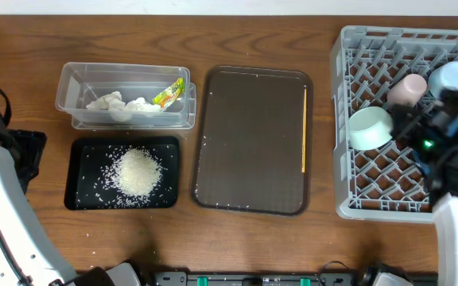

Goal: Sort waste into correct bins and load items into the dishwasher rack

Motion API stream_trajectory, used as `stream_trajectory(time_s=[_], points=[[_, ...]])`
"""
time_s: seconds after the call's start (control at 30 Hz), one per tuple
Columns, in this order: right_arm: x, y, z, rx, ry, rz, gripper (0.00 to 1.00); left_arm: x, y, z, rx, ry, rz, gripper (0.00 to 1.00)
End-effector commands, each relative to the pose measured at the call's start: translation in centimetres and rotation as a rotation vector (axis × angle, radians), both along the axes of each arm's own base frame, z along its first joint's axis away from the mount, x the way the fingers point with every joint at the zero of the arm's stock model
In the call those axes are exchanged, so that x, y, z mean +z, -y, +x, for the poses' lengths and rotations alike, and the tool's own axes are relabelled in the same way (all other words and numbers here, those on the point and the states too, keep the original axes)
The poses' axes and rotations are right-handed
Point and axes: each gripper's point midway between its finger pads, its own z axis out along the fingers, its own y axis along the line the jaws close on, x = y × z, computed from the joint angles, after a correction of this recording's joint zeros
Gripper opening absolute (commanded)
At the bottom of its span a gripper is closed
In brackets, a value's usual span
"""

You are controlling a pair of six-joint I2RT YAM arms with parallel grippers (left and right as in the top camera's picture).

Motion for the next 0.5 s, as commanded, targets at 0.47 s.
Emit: stream_trajectory(time_s=[0.47], points=[[-7.8,1.7,0.9,-0.170,-0.258,-0.186,0.01,0.1,-0.2,-0.1,0.021,-0.001,0.006,0.94]])
